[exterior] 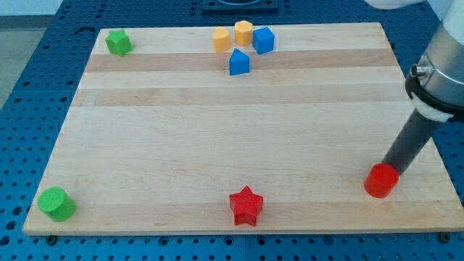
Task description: Slide the red circle slightly to the right
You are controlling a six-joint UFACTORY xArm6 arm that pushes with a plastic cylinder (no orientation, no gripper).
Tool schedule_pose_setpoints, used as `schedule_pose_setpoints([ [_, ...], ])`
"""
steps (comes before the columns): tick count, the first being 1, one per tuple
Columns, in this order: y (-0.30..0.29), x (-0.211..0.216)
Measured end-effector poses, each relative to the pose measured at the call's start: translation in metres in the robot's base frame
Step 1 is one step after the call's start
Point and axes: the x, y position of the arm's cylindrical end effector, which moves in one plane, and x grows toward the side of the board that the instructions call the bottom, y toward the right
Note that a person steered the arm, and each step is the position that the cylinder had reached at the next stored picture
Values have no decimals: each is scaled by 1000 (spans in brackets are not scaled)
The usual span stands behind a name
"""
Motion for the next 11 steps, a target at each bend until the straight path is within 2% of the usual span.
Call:
schedule_pose_setpoints([
  [4,-101,-2],
  [6,-52,7],
  [9,-70,20],
  [11,-41,35],
])
